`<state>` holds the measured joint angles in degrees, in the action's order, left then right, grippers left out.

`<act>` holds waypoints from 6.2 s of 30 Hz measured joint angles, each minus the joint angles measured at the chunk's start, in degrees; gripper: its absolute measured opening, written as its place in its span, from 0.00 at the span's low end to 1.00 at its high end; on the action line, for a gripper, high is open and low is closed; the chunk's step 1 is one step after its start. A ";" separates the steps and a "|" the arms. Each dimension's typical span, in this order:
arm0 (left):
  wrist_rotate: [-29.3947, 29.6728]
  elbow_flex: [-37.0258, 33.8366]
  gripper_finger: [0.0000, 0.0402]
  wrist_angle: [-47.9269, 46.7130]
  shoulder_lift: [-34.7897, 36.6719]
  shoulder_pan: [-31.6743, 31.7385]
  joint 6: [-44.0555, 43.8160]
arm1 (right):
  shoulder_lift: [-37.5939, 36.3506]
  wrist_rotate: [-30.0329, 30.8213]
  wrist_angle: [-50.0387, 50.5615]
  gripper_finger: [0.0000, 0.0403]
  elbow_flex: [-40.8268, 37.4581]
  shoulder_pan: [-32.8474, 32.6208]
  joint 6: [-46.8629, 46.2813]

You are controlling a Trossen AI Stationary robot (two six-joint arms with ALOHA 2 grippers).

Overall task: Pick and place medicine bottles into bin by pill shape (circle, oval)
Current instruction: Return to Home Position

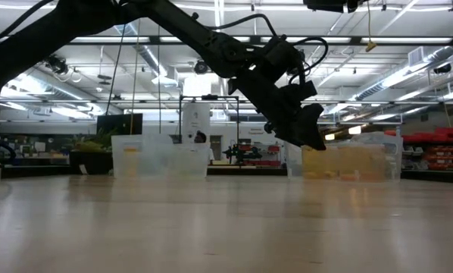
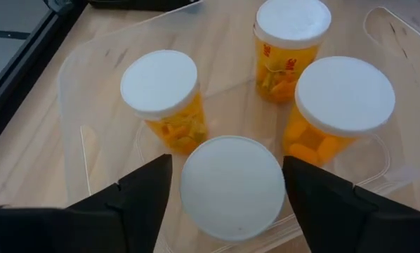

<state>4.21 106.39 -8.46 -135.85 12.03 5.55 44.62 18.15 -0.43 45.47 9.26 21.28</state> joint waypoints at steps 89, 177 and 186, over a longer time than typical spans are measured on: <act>35.21 -8.03 0.40 -71.24 46.98 -25.60 -19.69 | -0.74 -45.51 4.54 0.55 -4.69 22.60 3.49; 3.81 -98.62 0.05 10.39 117.22 -19.00 -0.50 | -19.61 -39.59 -16.92 0.55 -40.38 18.31 -30.58; 3.56 -98.62 0.02 10.86 117.22 -18.99 -0.40 | -19.59 -28.95 -18.50 0.55 -40.94 7.16 -30.91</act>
<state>7.77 7.77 2.39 -18.63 -6.96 5.15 25.03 -10.79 -18.93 4.53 16.42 -9.64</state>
